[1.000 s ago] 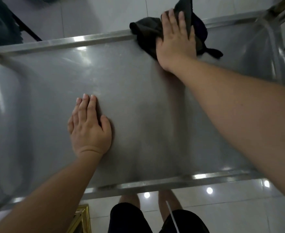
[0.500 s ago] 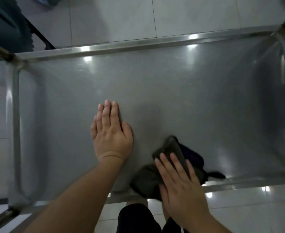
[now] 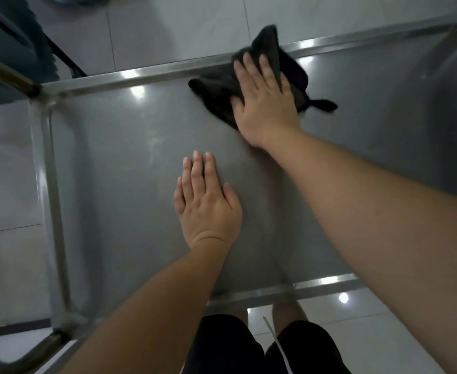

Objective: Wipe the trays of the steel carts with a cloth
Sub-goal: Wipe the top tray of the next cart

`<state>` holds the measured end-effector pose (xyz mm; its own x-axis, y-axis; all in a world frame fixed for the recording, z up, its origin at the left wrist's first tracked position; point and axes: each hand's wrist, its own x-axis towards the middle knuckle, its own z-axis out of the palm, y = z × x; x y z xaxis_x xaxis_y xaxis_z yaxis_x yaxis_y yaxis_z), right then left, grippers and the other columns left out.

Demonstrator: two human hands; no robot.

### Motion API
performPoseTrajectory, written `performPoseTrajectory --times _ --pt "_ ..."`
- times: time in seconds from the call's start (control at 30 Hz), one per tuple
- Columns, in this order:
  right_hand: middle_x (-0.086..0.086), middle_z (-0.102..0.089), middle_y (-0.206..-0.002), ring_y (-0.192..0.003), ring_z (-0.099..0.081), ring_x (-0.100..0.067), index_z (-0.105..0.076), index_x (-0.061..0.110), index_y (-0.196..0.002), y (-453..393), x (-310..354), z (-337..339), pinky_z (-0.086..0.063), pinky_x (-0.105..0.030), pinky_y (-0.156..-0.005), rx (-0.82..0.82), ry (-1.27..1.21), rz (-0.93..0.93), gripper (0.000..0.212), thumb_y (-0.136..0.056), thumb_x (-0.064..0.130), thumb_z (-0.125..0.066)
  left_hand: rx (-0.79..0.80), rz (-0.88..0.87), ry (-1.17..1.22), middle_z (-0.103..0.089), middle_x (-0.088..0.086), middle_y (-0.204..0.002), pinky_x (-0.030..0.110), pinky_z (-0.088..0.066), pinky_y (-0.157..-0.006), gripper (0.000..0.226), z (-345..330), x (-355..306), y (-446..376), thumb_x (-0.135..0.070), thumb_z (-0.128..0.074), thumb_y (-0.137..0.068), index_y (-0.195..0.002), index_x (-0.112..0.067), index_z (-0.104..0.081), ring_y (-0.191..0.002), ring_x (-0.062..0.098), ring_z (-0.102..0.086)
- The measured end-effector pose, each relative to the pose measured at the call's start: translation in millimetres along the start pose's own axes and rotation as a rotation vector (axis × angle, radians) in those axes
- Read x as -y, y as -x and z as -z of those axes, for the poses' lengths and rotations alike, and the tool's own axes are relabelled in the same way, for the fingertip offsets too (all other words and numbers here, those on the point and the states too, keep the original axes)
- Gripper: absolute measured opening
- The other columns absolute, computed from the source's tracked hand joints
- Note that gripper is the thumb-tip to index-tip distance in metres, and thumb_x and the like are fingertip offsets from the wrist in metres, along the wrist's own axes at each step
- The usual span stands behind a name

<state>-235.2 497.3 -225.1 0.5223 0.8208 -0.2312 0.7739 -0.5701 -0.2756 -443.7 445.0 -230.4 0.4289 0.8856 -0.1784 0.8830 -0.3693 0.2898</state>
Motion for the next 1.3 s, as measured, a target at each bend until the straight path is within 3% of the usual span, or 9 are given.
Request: performPoseTrajectory --times 0.17,0.33,0.43,0.6,0.7,0.8,0.97,1.07,1.3 --pt "0.007 -0.028 -0.171 -0.160 -0.018 -0.018 -0.033 0.026 -0.164 146 -6 -31 -0.020 -0.049 -0.126 -0.080 0.015 0.066 0.061 -0.106 0.044 -0.041 0.062 0.004 0.036 -0.009 -0.005 -0.177 0.032 0.007 -0.128 0.071 4 2 -5 -0.037 -0.035 -0.102 -0.169 -0.023 -0.018 -0.162 0.012 0.001" --pt "0.008 -0.026 -0.171 -0.160 -0.017 -0.017 -0.035 0.024 -0.163 299 -14 -63 -0.029 -0.052 -0.123 -0.059 0.003 0.131 0.058 -0.108 0.042 -0.043 0.095 -0.005 0.102 -0.013 -0.005 -0.177 0.034 0.002 -0.127 0.070 11 5 -6 -0.036 -0.046 -0.104 -0.168 -0.027 -0.021 -0.162 0.014 -0.003" --pt "0.009 -0.037 -0.167 -0.156 -0.030 -0.017 -0.048 0.025 -0.157 360 -19 -74 -0.034 -0.050 -0.119 -0.024 0.054 0.213 0.052 -0.107 0.042 -0.046 0.167 -0.013 0.129 -0.010 -0.005 -0.177 0.039 0.000 -0.128 0.072 17 7 -9 -0.034 -0.046 -0.102 -0.168 -0.028 -0.017 -0.162 0.015 -0.001" --pt "0.001 -0.070 -0.124 -0.118 -0.067 -0.025 -0.071 0.020 -0.121 357 -18 -63 -0.048 -0.049 -0.100 -0.121 0.123 0.257 0.036 -0.096 0.044 -0.058 0.330 -0.087 0.005 -0.002 0.001 -0.178 0.044 -0.006 -0.129 0.074 43 5 -16 -0.036 -0.042 -0.104 -0.169 -0.021 -0.011 -0.163 0.022 0.001" --pt "-0.002 -0.066 -0.103 -0.094 -0.063 -0.028 -0.069 0.018 -0.106 338 -8 -43 -0.052 -0.046 -0.083 -0.097 0.149 0.267 0.029 -0.097 0.044 -0.058 0.426 -0.147 -0.112 -0.002 0.004 -0.178 0.045 -0.009 -0.129 0.073 64 7 -16 -0.037 -0.042 -0.105 -0.169 -0.020 -0.013 -0.163 0.027 -0.003" --pt "-0.001 -0.062 -0.092 -0.087 -0.060 -0.027 -0.065 0.019 -0.095 337 1 -23 -0.049 -0.042 -0.071 -0.029 0.179 0.252 0.028 -0.098 0.044 -0.054 0.499 -0.165 -0.138 -0.010 0.006 -0.176 0.048 -0.015 -0.128 0.068 80 8 13 -0.036 -0.043 -0.104 -0.166 -0.019 -0.022 -0.161 0.030 -0.010" --pt "-0.001 -0.062 -0.104 -0.101 -0.057 -0.025 -0.060 0.022 -0.104 345 0 2 -0.042 -0.041 -0.076 0.255 0.141 0.119 0.036 -0.104 0.051 -0.038 0.570 -0.154 -0.122 -0.022 0.010 -0.172 0.047 -0.023 -0.125 0.058 96 14 89 -0.030 -0.043 -0.105 -0.161 -0.015 -0.032 -0.157 0.031 -0.022" --pt "-0.005 -0.061 -0.103 -0.098 -0.056 -0.028 -0.054 0.024 -0.098 364 -10 13 -0.040 -0.040 -0.074 0.440 0.045 0.034 0.034 -0.104 0.052 -0.036 0.536 -0.145 -0.125 -0.031 0.010 -0.167 0.045 -0.029 -0.123 0.054 106 20 136 -0.030 -0.043 -0.106 -0.157 -0.013 -0.037 -0.153 0.031 -0.030" --pt "-0.006 -0.064 -0.105 -0.095 -0.062 -0.027 -0.061 0.020 -0.109 426 -27 25 -0.056 -0.043 -0.086 0.506 -0.002 -0.062 0.037 -0.105 0.049 -0.037 0.480 -0.094 -0.131 -0.044 0.005 -0.158 0.048 -0.040 -0.115 0.050 124 42 247 -0.039 -0.041 -0.107 -0.152 -0.017 -0.045 -0.144 0.030 -0.042"
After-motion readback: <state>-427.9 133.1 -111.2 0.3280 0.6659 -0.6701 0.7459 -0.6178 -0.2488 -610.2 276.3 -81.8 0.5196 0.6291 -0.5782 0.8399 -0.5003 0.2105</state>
